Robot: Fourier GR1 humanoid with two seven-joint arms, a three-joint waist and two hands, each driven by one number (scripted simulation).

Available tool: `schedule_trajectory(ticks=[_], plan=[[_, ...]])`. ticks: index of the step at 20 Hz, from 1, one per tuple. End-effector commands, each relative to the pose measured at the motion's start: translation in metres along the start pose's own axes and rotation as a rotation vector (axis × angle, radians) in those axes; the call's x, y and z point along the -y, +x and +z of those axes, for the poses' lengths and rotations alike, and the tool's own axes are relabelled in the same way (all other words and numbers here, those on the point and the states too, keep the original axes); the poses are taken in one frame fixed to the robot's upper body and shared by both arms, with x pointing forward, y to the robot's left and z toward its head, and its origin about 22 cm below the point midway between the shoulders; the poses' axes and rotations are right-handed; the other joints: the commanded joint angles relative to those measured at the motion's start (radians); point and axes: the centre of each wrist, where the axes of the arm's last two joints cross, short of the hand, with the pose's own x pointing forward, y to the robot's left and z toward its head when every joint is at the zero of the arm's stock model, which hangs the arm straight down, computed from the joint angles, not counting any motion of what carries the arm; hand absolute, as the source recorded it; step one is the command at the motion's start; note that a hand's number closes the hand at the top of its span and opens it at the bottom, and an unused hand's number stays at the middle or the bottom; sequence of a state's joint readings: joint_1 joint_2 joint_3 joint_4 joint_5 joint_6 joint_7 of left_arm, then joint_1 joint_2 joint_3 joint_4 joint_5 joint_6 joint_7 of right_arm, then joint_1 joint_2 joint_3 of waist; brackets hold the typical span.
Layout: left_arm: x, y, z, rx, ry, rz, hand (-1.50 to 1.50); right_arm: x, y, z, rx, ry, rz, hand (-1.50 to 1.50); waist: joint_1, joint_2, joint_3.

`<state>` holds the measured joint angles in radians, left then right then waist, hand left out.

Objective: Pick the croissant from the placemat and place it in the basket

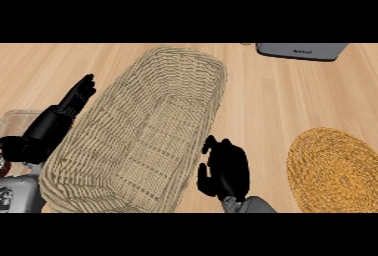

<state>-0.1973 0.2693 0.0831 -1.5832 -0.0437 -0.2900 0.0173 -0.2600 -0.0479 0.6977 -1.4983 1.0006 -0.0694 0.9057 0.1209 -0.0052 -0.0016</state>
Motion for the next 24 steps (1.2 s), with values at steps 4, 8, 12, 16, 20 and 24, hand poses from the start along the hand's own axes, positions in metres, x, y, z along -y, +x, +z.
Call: schedule_trajectory(ticks=[4,8,12,16,20,24], plan=[[0.014,-0.002,-0.003,0.002,-0.033,0.072,0.0,0.03,0.063,0.073,0.305,-0.153,-0.35,1.5,-0.034,-0.018,0.004],[-0.013,-0.008,0.01,-0.021,-0.003,0.055,0.0,0.048,0.072,0.099,0.381,-0.235,-0.455,1.5,-0.075,-0.022,0.0],[-0.022,-0.017,0.018,-0.036,0.022,0.061,0.0,0.062,0.074,0.114,0.374,-0.279,-0.523,1.5,-0.109,-0.021,-0.003],[-0.019,-0.021,0.019,-0.029,0.043,0.067,0.0,0.065,0.071,0.128,0.346,-0.297,-0.512,1.5,-0.139,-0.025,-0.005],[-0.026,-0.018,0.016,-0.041,0.046,0.06,0.0,0.066,0.073,0.125,0.294,-0.367,-0.449,1.5,-0.144,-0.026,-0.005],[-0.016,-0.018,0.007,-0.033,0.044,0.07,0.0,0.076,0.076,0.124,0.276,-0.434,-0.473,1.5,-0.141,-0.02,-0.004]])
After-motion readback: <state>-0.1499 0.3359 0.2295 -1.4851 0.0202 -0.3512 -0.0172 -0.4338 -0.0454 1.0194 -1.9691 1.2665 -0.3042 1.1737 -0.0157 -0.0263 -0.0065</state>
